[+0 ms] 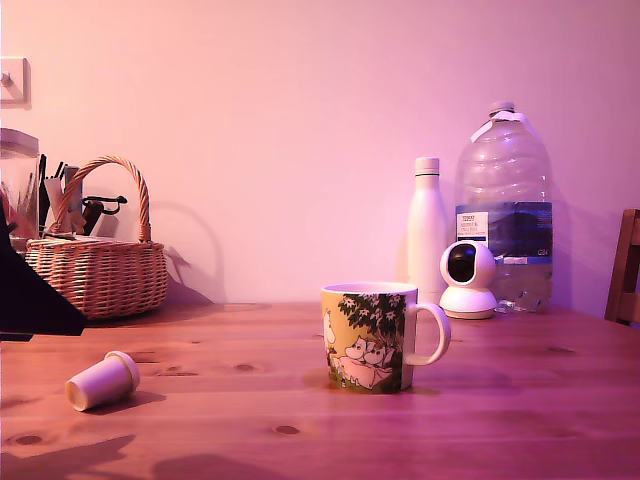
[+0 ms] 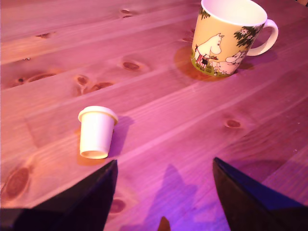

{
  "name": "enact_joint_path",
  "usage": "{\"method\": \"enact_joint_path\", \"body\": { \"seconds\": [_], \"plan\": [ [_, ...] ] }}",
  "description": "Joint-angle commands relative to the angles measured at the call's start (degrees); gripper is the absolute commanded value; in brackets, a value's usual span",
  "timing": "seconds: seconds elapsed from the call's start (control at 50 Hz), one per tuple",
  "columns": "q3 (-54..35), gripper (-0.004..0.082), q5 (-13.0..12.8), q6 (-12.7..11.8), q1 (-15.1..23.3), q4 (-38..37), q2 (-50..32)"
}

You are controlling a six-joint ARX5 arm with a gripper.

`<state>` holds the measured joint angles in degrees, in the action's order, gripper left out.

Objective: Pick up the coffee capsules from the table one by one and drop them inside the nearest coffee cup

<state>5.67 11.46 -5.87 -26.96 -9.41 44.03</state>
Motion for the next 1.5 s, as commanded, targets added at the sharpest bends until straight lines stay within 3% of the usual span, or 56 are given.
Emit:
{"method": "enact_joint_path", "body": {
  "seconds": [0.0,0.38,0.56,0.7,0.86,0.9,1.0,1.2,1.48],
  "plan": [
    [-0.7,0.0538,-0.3,0.3,0.4,0.4,-0.5],
    [-0.7,0.0538,-0.4,1.1,0.4,-0.5,-0.6],
    [-0.7,0.0539,-3.4,4.4,0.7,-2.4,-0.6],
    [-0.7,0.0539,-5.7,4.8,1.9,-2.5,-0.6],
    [-0.7,0.0539,-6.5,4.9,4.0,-2.6,-1.3],
    [-0.7,0.0539,-6.5,6.4,4.6,-2.4,-1.8],
    [-0.7,0.0538,-6.5,7.6,6.2,-1.6,-3.3],
    [-0.7,0.0538,-5.8,7.1,9.5,0.8,-3.2],
    [-0.7,0.0535,0.1,6.7,11.8,-1.0,-0.7]
  ]
}}
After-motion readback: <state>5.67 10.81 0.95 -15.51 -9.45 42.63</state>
